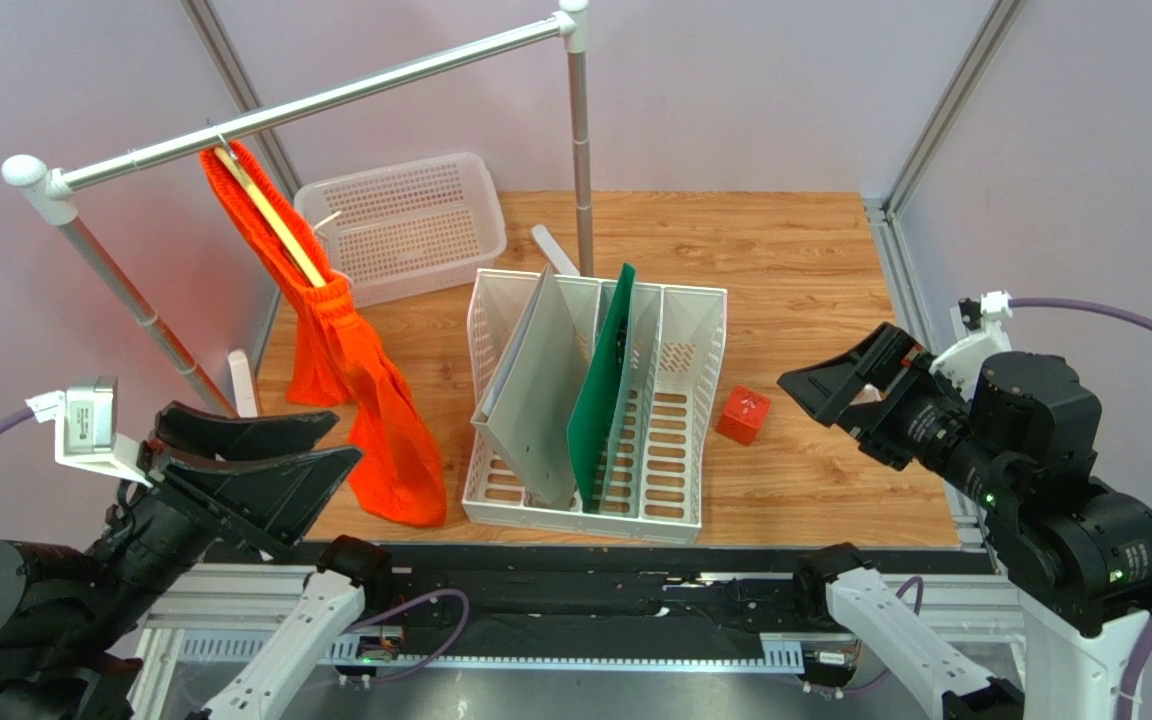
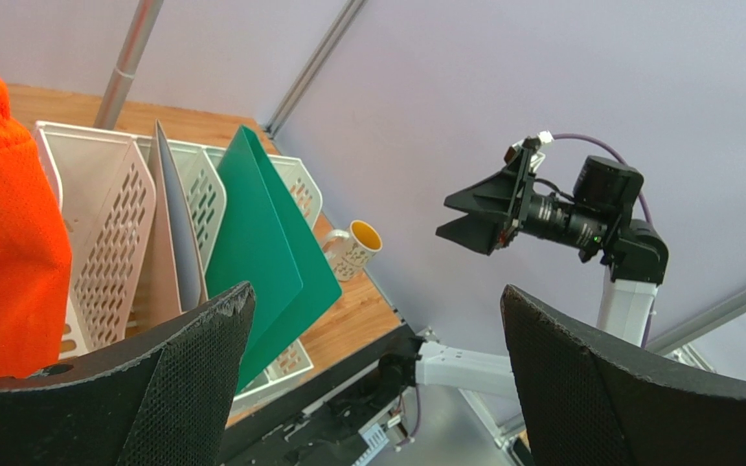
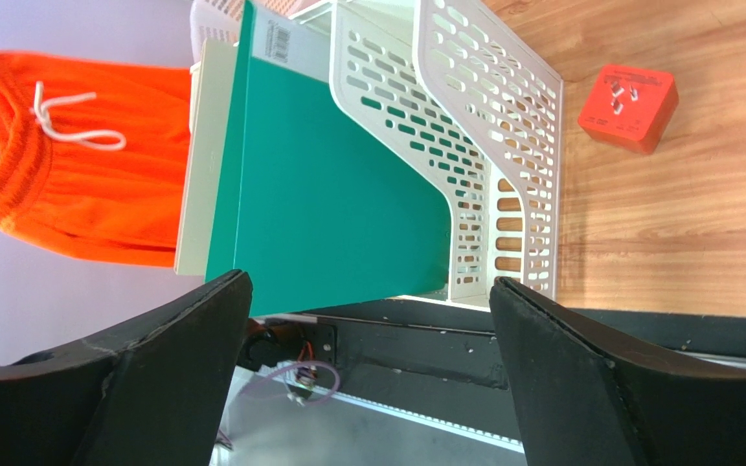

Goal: Remove the shorts from the hanger

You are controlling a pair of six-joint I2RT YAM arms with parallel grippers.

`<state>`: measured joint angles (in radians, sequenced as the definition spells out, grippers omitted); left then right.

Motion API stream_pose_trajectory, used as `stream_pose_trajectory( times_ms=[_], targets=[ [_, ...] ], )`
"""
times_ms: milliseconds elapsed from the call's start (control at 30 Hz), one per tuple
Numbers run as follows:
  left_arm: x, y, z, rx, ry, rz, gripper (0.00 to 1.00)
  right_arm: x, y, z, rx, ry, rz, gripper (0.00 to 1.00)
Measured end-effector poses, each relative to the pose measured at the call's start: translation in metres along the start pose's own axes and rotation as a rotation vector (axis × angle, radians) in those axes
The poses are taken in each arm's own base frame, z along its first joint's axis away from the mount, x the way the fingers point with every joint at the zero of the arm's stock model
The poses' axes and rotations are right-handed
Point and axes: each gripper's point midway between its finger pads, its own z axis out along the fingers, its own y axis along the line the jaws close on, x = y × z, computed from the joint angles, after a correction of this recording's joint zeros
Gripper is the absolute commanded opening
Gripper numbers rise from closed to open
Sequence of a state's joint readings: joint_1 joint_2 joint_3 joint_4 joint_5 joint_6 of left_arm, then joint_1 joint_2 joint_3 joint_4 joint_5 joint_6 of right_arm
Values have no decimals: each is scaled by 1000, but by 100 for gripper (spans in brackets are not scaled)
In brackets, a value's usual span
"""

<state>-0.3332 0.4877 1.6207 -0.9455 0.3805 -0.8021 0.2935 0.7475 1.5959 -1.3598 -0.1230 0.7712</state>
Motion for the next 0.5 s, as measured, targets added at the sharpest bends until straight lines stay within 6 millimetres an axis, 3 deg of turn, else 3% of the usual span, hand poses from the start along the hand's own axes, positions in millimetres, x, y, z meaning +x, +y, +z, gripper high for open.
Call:
stream_pose_trajectory(
  times_ms=[167,333,500],
  targets=[
    [-16,1,13,-19,-39,-17,99,-2,12,0,-68,5,-87,100],
    [-19,16,26,-97,-41,-69,89,-12,40,7,-192,7,-169,100],
    [-17,32,37,-186,9,-94,79,-47,87,39,-282,21,-281,100]
  ],
)
